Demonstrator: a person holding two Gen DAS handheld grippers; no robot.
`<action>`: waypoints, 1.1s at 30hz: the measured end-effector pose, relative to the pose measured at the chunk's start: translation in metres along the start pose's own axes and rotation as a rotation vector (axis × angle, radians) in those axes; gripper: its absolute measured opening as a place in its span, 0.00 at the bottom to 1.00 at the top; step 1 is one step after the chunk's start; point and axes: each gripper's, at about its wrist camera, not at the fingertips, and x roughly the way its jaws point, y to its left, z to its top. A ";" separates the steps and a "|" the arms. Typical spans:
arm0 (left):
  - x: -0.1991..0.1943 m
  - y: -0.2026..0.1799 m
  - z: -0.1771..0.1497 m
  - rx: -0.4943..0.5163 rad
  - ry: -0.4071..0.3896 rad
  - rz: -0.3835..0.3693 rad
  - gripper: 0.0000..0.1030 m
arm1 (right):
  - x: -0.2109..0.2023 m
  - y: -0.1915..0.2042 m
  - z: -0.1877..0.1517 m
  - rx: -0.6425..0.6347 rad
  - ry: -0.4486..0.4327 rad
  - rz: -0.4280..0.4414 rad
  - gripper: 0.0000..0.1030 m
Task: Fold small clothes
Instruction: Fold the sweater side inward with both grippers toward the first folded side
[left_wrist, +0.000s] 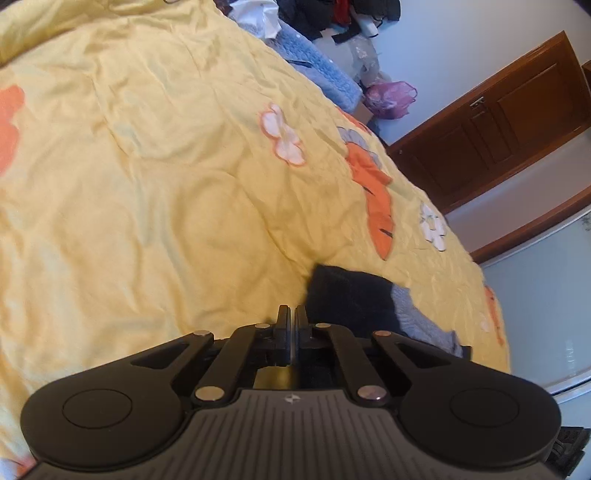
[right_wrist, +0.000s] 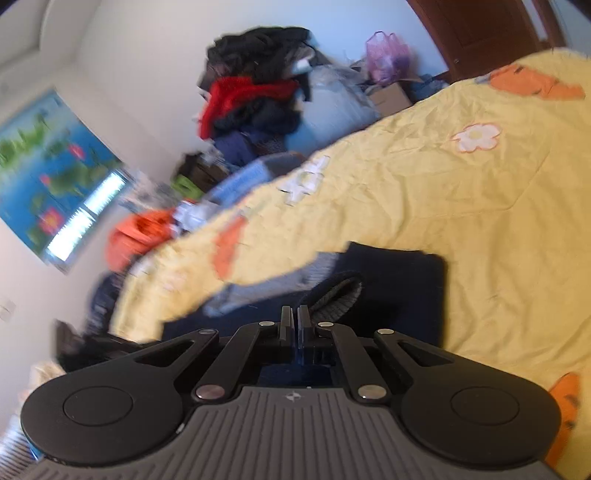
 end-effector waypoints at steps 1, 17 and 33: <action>-0.002 0.000 0.000 0.020 0.003 -0.004 0.02 | 0.003 0.000 -0.001 -0.037 0.001 -0.057 0.07; 0.013 -0.054 -0.062 0.110 0.035 -0.249 0.62 | 0.013 -0.012 0.002 0.009 0.024 -0.089 0.79; 0.004 -0.010 -0.071 0.209 -0.050 -0.009 0.04 | 0.014 -0.022 -0.019 -0.004 0.072 -0.198 0.16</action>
